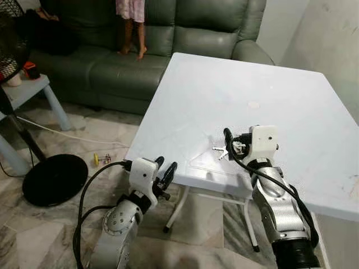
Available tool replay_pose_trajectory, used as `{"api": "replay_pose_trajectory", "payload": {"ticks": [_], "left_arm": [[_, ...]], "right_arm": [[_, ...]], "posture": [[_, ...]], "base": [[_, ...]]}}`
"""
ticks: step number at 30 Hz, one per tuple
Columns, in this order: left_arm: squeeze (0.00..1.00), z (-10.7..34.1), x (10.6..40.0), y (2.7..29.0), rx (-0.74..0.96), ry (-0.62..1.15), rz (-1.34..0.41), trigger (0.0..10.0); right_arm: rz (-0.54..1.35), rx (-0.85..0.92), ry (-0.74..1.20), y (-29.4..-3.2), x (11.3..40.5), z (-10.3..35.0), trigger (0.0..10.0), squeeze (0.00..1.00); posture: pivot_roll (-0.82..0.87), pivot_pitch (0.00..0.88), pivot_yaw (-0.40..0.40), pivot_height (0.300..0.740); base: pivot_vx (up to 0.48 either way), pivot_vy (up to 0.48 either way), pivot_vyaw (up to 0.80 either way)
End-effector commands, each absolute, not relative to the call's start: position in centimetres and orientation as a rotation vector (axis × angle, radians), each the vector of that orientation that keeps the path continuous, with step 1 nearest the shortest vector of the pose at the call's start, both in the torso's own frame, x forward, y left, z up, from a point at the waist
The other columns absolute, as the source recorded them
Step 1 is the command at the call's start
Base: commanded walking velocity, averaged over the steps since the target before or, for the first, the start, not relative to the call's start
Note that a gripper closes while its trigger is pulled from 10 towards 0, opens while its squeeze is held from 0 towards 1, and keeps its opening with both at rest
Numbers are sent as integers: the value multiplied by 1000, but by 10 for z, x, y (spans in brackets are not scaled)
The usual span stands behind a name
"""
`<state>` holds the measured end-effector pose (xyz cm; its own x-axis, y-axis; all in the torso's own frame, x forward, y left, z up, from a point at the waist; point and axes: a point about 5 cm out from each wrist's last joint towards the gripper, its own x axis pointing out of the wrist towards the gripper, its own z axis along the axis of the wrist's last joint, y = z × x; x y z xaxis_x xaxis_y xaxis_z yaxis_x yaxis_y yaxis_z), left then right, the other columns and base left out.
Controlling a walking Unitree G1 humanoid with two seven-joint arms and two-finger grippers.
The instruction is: Hang keys on a hook
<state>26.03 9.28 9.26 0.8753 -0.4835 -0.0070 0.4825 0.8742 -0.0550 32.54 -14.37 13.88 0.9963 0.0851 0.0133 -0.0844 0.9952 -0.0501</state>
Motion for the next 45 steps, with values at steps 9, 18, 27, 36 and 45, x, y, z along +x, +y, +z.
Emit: {"api": "replay_pose_trajectory", "payload": {"ticks": [9,18,27,36,45], "left_arm": [[0,101,253,88,-40,4,-516,10000],[0,101,244,90,-38,21,-509,10000],[0,99,231,91,-42,51,-494,10000],[0,100,224,96,-38,68,-470,10000],[0,100,221,96,-40,79,-456,10000]], "right_arm": [[96,-14,15,-126,340,149,10000,0],[88,-40,97,-115,338,136,10000,0],[79,-12,141,-103,342,129,10000,0],[84,46,116,-88,352,138,3647,0],[70,40,99,-90,356,139,3020,0]], "posture": [[121,84,-99,736],[131,124,-110,736],[154,164,-118,736],[177,181,-123,736],[186,182,-127,736]], "base": [[0,0,0],[0,0,0],[0,0,0],[0,0,0],[0,0,0]]}}
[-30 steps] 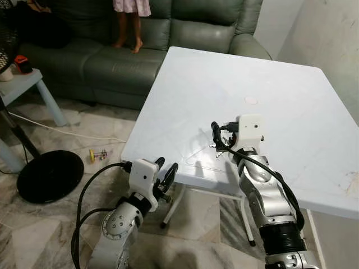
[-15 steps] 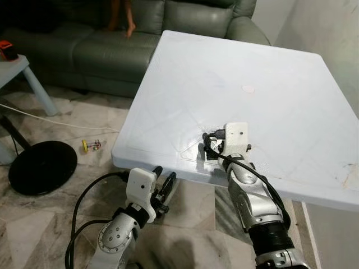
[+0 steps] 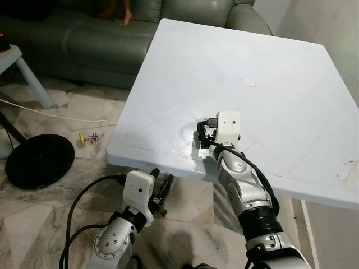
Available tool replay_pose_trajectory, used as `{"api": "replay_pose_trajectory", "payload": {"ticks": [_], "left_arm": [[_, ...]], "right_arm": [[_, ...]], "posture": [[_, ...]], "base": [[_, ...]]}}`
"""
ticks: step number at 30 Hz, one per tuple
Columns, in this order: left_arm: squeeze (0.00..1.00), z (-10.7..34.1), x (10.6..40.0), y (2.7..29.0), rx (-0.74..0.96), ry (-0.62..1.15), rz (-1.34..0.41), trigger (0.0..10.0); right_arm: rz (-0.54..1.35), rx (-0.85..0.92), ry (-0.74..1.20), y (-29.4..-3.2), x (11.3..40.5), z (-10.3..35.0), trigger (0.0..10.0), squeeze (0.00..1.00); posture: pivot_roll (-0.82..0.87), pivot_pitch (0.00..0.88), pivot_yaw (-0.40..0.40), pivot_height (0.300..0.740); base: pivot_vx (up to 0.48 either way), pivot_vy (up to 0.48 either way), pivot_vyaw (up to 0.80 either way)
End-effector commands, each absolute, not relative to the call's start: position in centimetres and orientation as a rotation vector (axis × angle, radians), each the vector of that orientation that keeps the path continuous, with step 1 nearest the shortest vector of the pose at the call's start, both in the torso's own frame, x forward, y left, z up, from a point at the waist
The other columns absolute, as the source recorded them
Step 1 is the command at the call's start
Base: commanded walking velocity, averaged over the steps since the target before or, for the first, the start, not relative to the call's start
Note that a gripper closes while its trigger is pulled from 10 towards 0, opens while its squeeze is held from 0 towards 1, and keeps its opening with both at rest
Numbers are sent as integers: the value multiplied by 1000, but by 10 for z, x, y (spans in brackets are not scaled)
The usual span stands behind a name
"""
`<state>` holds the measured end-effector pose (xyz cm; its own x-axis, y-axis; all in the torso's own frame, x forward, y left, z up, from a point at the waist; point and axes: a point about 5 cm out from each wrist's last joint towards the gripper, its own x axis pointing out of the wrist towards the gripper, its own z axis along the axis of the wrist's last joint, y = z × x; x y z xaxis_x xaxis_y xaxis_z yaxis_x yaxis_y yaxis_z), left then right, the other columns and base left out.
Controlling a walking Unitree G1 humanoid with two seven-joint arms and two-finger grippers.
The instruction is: Hang keys on a hook
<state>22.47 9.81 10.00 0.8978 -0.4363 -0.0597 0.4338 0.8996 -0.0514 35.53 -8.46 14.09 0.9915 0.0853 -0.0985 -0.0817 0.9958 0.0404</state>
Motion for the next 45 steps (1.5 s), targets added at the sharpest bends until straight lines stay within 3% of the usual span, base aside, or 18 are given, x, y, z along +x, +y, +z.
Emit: {"api": "replay_pose_trajectory", "payload": {"ticks": [1,2,3,20,22,23,24,26,28,29,33,35,40,41,42,43,44,45], "left_arm": [[0,100,221,96,-38,80,-456,10000],[0,100,220,96,-37,80,-456,10000],[0,100,220,96,-38,81,-456,10000],[0,102,224,92,-36,78,-472,10000],[0,102,223,92,-34,78,-475,10000],[0,102,223,92,-35,79,-475,10000],[0,102,223,92,-35,80,-476,10000],[0,102,223,92,-34,80,-475,10000],[0,102,223,92,-34,81,-474,10000],[0,102,223,92,-33,80,-474,10000],[0,102,223,92,-31,80,-472,10000],[0,102,223,92,-31,81,-470,10000],[0,102,223,92,-29,81,-468,10000],[0,102,223,92,-29,81,-467,10000],[0,102,223,92,-29,81,-466,10000],[0,102,223,92,-29,80,-464,10000],[0,102,223,92,-29,80,-463,10000],[0,102,223,92,-29,80,-463,10000]], "right_arm": [[70,42,98,-92,356,139,3020,0],[70,42,98,-93,356,138,4039,0],[60,16,108,-97,356,136,10000,0],[119,-13,16,-125,347,133,10000,0],[136,-11,0,-126,345,133,9373,0],[146,-8,-5,-127,344,133,6824,0],[154,-11,-7,-127,343,133,7176,0],[162,-16,-5,-127,341,132,3294,0],[163,-16,-5,-127,341,131,3686,0],[167,-14,-1,-126,340,131,0,0],[174,-26,-10,-125,339,131,0,0],[180,-18,6,-124,339,130,2510,0],[184,-25,4,-123,340,131,3059,0],[186,-28,5,-122,340,131,3569,0],[186,-34,11,-122,340,131,5451,0],[186,-33,18,-122,340,131,9137,0],[185,-32,19,-122,340,130,9137,0],[185,-34,21,-122,340,130,10000,0]], "posture": [[186,182,-127,736],[186,182,-127,736],[182,183,-125,736],[156,185,-110,736],[156,184,-110,736],[156,186,-110,736],[156,187,-110,736],[156,187,-110,736],[156,187,-110,736],[157,187,-110,736],[159,187,-111,736],[160,189,-111,736],[161,188,-113,736],[162,189,-114,736],[162,189,-114,736],[164,189,-115,736],[164,189,-115,736],[164,189,-116,736]], "base": [[0,0,0],[0,0,0],[0,0,0],[0,0,0],[0,0,0],[0,0,0],[0,0,0],[0,0,0],[0,0,0],[0,0,0],[0,0,0],[0,0,0],[0,0,0],[0,0,0],[0,0,0],[0,0,0],[0,0,0],[0,0,0]]}}
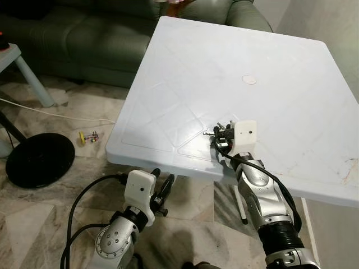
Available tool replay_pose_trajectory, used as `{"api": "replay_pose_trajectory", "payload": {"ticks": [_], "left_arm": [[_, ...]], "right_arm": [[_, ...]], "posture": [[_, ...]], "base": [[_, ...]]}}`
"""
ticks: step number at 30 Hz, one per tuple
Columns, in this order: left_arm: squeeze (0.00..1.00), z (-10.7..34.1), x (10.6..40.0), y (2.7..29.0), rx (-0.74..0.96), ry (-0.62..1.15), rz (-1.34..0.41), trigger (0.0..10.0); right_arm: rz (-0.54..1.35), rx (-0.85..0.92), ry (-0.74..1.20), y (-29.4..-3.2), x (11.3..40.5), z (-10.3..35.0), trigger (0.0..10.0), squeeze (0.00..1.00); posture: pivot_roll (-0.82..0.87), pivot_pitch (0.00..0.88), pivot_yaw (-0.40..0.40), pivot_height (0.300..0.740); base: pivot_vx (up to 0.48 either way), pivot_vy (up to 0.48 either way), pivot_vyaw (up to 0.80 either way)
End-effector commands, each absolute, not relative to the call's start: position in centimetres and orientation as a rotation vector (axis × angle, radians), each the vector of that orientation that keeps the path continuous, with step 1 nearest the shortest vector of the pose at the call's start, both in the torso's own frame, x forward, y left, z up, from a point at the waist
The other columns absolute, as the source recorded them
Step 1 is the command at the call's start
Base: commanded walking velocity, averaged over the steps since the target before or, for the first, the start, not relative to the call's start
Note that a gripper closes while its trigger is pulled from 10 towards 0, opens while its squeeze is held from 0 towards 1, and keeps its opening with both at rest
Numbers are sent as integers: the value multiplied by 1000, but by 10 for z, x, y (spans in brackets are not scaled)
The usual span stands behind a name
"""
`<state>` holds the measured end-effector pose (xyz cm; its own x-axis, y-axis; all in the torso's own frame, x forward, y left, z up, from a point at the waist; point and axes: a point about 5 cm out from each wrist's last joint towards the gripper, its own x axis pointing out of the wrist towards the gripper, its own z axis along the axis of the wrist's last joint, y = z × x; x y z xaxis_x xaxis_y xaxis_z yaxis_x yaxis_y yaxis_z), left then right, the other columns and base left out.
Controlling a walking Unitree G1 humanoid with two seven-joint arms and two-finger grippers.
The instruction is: Hang keys on a hook
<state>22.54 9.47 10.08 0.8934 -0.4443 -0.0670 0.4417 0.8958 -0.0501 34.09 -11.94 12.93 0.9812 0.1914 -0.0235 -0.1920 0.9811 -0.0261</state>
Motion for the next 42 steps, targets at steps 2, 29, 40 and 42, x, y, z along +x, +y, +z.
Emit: {"api": "replay_pose_trajectory", "payload": {"ticks": [2,29,40,42], "left_arm": [[0,102,223,92,-28,80,-462,10000],[0,101,223,92,-29,79,-452,10000],[0,102,228,92,-22,69,-430,10000],[0,102,229,92,-25,68,-422,10000]], "right_arm": [[180,-37,39,-121,341,129,10000,0],[109,-69,48,-124,343,132,0,0],[121,3,1,-126,344,140,0,0],[141,55,-19,-126,344,143,0,0]], "posture": [[164,189,-117,736],[165,186,-120,736],[165,172,-126,736],[166,170,-127,736]], "base": [[0,0,0],[0,0,0],[0,0,0],[0,0,0]]}}
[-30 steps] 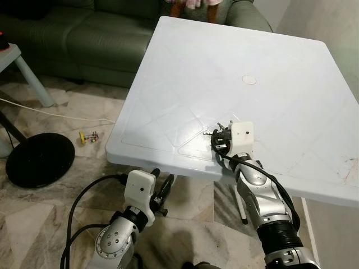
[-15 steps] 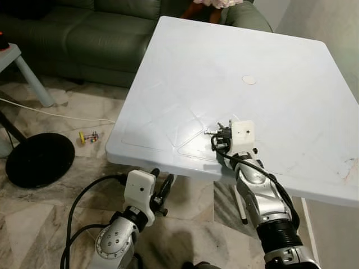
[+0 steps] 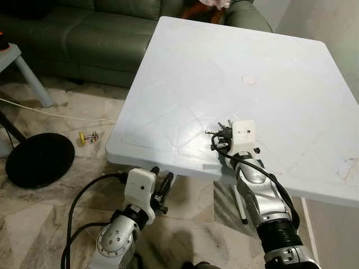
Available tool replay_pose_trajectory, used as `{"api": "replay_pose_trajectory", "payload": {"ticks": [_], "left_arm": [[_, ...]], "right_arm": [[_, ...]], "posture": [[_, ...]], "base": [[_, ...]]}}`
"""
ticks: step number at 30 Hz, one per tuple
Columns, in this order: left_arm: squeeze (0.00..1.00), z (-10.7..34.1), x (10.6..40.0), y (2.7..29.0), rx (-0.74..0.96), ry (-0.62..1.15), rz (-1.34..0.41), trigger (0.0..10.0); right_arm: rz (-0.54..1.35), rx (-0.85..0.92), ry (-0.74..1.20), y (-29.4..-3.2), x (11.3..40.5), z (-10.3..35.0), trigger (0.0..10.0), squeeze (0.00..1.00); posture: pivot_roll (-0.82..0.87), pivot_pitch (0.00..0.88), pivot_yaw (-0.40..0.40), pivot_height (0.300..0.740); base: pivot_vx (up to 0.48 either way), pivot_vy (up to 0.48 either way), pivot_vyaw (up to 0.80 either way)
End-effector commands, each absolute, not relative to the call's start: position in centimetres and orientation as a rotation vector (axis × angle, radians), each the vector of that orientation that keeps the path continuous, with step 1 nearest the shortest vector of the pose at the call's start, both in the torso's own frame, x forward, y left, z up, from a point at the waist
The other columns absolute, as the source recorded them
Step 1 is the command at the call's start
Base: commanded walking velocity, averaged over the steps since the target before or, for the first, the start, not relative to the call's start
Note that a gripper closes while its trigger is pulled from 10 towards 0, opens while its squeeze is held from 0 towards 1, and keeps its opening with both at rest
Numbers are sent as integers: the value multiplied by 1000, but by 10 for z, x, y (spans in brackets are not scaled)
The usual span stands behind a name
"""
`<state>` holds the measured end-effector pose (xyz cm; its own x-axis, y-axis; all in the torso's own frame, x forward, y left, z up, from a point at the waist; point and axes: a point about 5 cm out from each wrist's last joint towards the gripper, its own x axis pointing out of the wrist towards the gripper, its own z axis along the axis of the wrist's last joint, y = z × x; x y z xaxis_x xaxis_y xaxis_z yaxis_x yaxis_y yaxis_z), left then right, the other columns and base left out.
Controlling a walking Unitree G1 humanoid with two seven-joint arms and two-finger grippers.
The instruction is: Hang keys on a hook
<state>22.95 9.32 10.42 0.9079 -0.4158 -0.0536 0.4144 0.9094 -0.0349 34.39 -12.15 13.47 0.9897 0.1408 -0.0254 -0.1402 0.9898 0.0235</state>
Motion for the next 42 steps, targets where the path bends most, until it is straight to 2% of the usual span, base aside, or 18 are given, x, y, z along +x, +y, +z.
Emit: {"api": "replay_pose_trajectory", "payload": {"ticks": [1,6,14,19,20,21,22,23,28,33,42], "left_arm": [[0,102,230,93,-28,69,-413,10000],[0,103,238,94,-42,65,-384,10000],[0,107,256,102,-113,25,-310,10000],[0,111,264,103,-118,-16,-311,10000],[0,110,266,103,-125,-22,-308,10000],[0,110,266,103,-125,-22,-308,10000],[0,110,267,102,-132,-23,-306,10000],[0,109,268,101,-133,-17,-300,10000],[0,105,268,96,-184,11,-294,10000],[0,87,252,96,-163,50,-265,10000],[0,122,251,114,-199,-113,-205,10000]], "right_arm": [[168,101,-54,-126,342,148,0,0],[213,205,-181,-132,336,163,0,0],[150,134,-229,-152,325,159,0,0],[127,107,-233,-163,307,148,0,0],[117,96,-204,-166,303,143,1569,0],[117,96,-204,-166,303,143,1569,0],[110,80,-172,-168,300,138,4863,0],[104,65,-145,-170,299,134,10000,0],[116,34,-114,-172,295,128,10000,0],[123,8,-112,-177,293,134,10000,0],[166,-2,-211,-173,286,147,10000,0]], "posture": [[166,165,-128,736],[165,145,-129,736],[147,95,-124,736],[133,59,-119,736],[130,55,-118,736],[130,55,-118,736],[123,54,-119,736],[119,59,-126,736],[114,71,-134,736],[104,108,-158,736],[133,122,-164,736]], "base": [[0,0,0],[0,0,0],[0,0,0],[0,0,0],[0,0,0],[0,0,0],[0,0,0],[0,0,0],[0,0,0],[0,0,0],[0,0,0]]}}
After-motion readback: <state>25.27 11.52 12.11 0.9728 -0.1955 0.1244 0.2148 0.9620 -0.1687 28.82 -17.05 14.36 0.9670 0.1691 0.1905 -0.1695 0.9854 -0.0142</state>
